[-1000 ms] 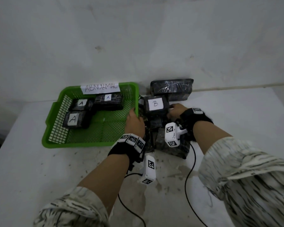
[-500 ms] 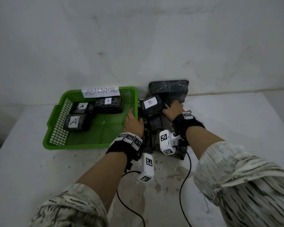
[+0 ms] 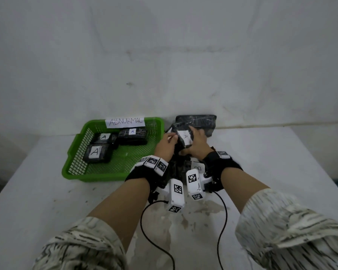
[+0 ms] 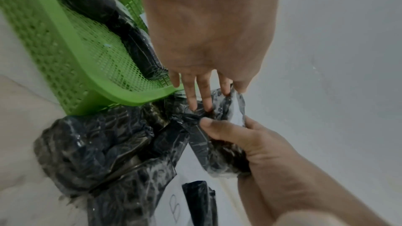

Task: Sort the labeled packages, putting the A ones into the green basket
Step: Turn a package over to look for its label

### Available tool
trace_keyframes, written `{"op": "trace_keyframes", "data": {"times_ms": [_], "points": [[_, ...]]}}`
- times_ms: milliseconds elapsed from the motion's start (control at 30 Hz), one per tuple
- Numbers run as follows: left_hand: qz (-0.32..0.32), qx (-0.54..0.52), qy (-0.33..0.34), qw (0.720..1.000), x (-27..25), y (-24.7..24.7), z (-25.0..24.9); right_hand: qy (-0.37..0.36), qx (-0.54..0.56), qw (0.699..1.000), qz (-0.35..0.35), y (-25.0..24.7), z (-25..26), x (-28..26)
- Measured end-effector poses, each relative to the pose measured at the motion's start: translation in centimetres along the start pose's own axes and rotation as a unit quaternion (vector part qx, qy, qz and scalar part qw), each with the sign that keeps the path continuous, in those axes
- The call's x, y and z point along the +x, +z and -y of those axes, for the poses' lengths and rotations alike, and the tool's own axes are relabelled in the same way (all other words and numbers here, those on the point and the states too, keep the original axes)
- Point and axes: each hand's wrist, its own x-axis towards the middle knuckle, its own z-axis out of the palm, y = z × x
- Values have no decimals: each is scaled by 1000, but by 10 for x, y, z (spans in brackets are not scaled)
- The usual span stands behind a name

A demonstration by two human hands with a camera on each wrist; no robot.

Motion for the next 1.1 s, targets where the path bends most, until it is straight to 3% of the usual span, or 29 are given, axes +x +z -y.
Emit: {"op": "trace_keyframes", "data": {"times_ms": [67, 167, 233, 333, 500, 600, 700, 900, 1100], "points": [[-5, -86, -31, 996, 2, 0, 4, -17, 5, 1000, 21, 2, 5, -6], [0, -132, -39, 990, -4, -8, 1, -14, 70, 996, 51, 5, 11, -13], [8, -137, -26, 990, -10, -15, 0, 19, 179, 981, 68, 5, 17, -18], [24, -110, 7, 994, -21, -23, -2, 86, 300, 949, 37, 6, 26, -21], [29, -129, 38, 990, -37, -29, -8, 43, 296, 954, 6, 15, 27, -23], [45, -148, 17, 988, -41, -32, -5, 8, 254, 967, -18, 17, 23, -23], [39, -156, 4, 987, -41, -33, -1, 6, 287, 958, -28, 19, 24, -28], [-20, -190, 15, 981, -39, -35, 4, 69, 366, 925, 72, 33, 28, -42], [88, -199, -25, 976, -54, -34, 8, 57, 372, 926, 33, 35, 22, -43]]}}
